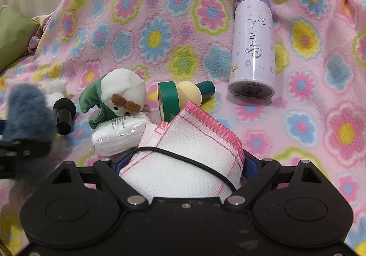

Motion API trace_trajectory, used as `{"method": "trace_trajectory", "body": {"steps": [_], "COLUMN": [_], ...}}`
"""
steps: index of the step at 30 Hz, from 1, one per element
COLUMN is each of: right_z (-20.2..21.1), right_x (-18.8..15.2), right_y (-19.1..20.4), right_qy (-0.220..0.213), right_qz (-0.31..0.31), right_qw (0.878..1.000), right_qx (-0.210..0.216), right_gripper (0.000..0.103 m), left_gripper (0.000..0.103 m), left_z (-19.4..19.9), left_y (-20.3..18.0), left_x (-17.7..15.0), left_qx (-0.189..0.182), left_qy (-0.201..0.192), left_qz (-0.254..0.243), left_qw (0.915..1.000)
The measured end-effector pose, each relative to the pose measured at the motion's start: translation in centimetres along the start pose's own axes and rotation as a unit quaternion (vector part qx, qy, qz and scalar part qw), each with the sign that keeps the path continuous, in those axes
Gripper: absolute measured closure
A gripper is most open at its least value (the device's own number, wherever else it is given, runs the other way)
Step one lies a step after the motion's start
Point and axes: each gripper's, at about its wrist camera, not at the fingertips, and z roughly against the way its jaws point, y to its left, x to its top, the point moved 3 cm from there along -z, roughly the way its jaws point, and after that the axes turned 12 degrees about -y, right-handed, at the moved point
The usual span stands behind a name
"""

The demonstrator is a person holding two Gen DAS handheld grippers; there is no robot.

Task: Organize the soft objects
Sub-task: 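Grasp the grey fluffy scrunchie with the left tool while right tool holds the cloth, then drop the scrunchie into the basket with left tool while right tool drops the cloth in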

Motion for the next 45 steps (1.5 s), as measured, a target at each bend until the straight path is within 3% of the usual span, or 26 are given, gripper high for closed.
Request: {"method": "trace_trajectory", "body": {"steps": [7,11,18,22,30,40,45], "right_z": [0.2,0.2,0.8,2.8,7.2,19.7,26.1], "right_x": [0.0,-0.1,-0.4,-0.7,-1.1,1.4,1.0], "right_y": [0.0,0.1,0.5,0.5,0.3,3.2,4.6], "right_qy": [-0.002,-0.002,0.011,0.032,0.054,-0.021,-0.033], "right_qz": [-0.007,-0.005,0.014,0.017,0.021,-0.007,-0.044], "right_qw": [1.000,1.000,0.999,0.999,0.997,1.000,0.998], "right_qx": [-0.004,-0.012,-0.032,-0.034,-0.054,-0.013,0.015], "right_gripper": [0.013,0.014,0.016,0.028,0.032,0.032,0.031], "left_gripper": [0.043,0.043,0.043,0.043,0.043,0.043,0.043], "left_z": [4.8,7.1,9.9,10.9,13.5,18.2,20.9], "left_y": [1.9,2.1,1.9,2.0,1.0,-0.2,-0.5], "left_x": [-0.9,-2.1,-4.5,-5.4,-6.3,-5.9,-6.3], "left_qx": [-0.009,0.010,0.005,0.003,0.001,0.001,-0.002], "left_qy": [0.006,0.009,0.030,0.039,0.031,-0.006,-0.016], "left_qz": [0.070,0.077,0.111,0.124,0.115,0.109,0.112], "left_qw": [0.9975,0.9969,0.9934,0.9916,0.9929,0.9940,0.9936]}}
